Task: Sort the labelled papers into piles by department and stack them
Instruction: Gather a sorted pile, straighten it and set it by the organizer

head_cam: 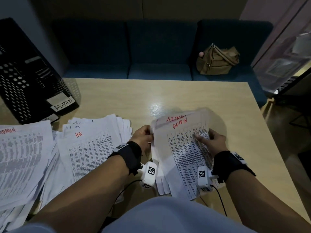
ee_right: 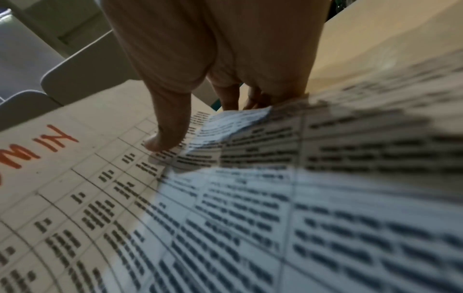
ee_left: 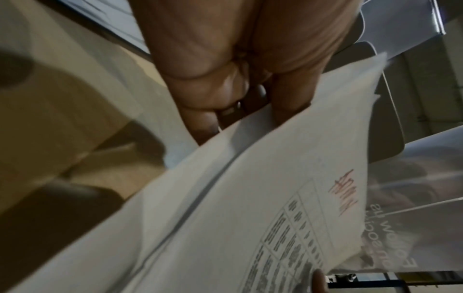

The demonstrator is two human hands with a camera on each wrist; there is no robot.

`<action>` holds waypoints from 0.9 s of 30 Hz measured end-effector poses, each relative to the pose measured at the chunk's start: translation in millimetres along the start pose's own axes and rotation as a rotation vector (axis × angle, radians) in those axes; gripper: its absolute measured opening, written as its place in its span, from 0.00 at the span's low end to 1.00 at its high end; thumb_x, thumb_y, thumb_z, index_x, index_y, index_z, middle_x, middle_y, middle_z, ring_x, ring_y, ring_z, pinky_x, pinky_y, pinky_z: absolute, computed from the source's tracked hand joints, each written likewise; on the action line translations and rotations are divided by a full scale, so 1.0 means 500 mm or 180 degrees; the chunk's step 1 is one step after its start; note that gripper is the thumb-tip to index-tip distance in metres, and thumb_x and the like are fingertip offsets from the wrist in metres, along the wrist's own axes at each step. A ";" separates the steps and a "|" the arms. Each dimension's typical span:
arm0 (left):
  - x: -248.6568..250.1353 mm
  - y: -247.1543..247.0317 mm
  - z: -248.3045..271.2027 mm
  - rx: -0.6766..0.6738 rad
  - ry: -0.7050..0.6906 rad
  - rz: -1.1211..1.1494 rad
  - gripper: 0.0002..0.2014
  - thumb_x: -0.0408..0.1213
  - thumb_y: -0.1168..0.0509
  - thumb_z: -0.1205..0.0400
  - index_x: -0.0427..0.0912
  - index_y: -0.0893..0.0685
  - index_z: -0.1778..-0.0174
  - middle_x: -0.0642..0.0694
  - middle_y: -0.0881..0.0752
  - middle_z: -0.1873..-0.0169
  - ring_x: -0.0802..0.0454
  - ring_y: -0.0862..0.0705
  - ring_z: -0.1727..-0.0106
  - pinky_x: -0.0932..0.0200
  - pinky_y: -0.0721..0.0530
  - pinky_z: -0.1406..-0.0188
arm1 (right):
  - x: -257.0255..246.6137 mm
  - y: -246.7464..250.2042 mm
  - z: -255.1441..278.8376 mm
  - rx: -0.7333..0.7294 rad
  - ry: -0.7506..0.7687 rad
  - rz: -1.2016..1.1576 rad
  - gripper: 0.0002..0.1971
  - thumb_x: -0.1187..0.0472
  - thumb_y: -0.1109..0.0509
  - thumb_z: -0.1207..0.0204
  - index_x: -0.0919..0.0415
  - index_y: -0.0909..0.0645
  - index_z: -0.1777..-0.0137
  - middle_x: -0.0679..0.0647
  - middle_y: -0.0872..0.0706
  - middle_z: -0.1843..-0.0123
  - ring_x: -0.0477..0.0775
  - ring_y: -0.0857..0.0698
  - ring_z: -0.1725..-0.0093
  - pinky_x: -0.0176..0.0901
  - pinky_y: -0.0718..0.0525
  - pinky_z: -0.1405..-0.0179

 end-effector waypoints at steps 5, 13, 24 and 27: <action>0.002 0.001 0.003 -0.0096 -0.0033 0.0166 0.08 0.33 0.30 0.22 0.42 0.24 0.61 0.39 0.17 0.64 0.47 0.19 0.67 0.55 0.20 0.68 | 0.000 0.009 0.003 -0.0008 -0.0044 -0.0264 0.34 0.50 0.16 0.39 0.67 0.19 0.37 0.61 0.14 0.39 0.58 0.14 0.43 0.51 0.16 0.40; 0.018 0.046 0.004 0.0454 -0.0252 -0.0190 0.06 0.37 0.43 0.13 0.43 0.22 0.52 0.44 0.15 0.58 0.46 0.17 0.58 0.54 0.16 0.55 | 0.003 0.070 0.021 0.0358 0.0105 -0.0743 0.10 0.70 0.32 0.22 0.69 0.19 0.42 0.63 0.14 0.51 0.53 0.17 0.64 0.32 0.16 0.73; 0.070 -0.034 0.069 -0.0204 -0.0229 -0.0003 0.09 0.28 0.45 0.13 0.41 0.20 0.48 0.37 0.15 0.54 0.44 0.18 0.56 0.52 0.19 0.56 | -0.137 -0.005 0.063 -0.0184 0.0692 -0.0881 0.11 0.68 0.32 0.21 0.60 0.17 0.41 0.50 0.13 0.55 0.50 0.14 0.57 0.44 0.13 0.58; 0.102 0.003 0.099 -0.0259 -0.0172 0.0263 0.08 0.34 0.45 0.12 0.46 0.20 0.49 0.46 0.13 0.63 0.47 0.17 0.64 0.56 0.19 0.65 | -0.197 -0.036 0.099 -0.0509 0.0902 -0.1081 0.11 0.55 0.22 0.32 0.52 0.15 0.51 0.47 0.09 0.62 0.48 0.11 0.62 0.47 0.13 0.56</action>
Point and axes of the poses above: each hand's wrist, its own z-axis away from the middle knuckle, its own y-axis out of the back of the hand, x = y × z, the point moved 7 cm from there along -z, towards the middle knuckle
